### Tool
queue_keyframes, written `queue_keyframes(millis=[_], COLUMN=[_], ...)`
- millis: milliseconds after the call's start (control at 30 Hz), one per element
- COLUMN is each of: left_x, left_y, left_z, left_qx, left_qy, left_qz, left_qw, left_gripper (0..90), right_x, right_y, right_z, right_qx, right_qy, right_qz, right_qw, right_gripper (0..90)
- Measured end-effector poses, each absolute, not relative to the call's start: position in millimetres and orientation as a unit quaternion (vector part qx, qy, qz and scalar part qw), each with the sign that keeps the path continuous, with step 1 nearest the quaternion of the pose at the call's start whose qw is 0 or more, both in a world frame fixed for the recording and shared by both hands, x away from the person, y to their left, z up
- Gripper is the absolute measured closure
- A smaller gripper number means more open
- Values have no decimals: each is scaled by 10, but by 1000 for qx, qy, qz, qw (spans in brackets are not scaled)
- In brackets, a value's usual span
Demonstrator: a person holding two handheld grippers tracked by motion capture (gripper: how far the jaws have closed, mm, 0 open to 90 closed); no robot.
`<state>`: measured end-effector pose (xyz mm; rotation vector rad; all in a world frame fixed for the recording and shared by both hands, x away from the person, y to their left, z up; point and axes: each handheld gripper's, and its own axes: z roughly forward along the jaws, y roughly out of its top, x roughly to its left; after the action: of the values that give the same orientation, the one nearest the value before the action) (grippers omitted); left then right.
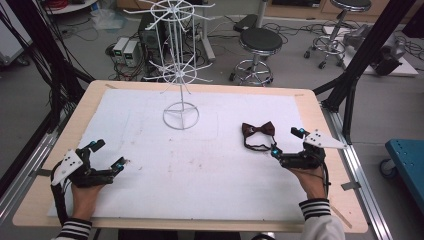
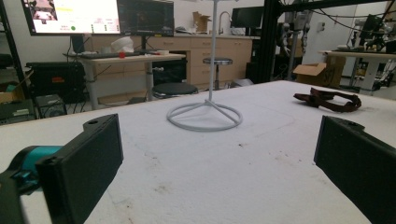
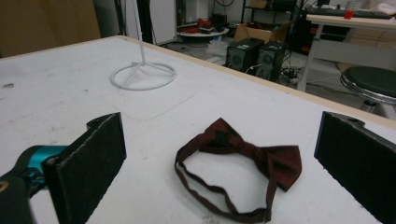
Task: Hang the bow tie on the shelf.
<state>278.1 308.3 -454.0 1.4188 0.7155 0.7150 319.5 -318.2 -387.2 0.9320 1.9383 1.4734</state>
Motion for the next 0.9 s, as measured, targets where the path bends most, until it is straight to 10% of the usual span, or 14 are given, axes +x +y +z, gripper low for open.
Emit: queue_keyframes(millis=[900], left_x=[2788], left_y=[3091], left_z=[-4540], left_qx=[617], left_qy=[321], left_qz=[311], left_qw=[648], left_gripper=[17], right_x=[4017], right_y=[-3184], right_z=[-3491], right_qx=[297], right_qy=[832], right_qz=[428], right_qw=[192], right_gripper=[14])
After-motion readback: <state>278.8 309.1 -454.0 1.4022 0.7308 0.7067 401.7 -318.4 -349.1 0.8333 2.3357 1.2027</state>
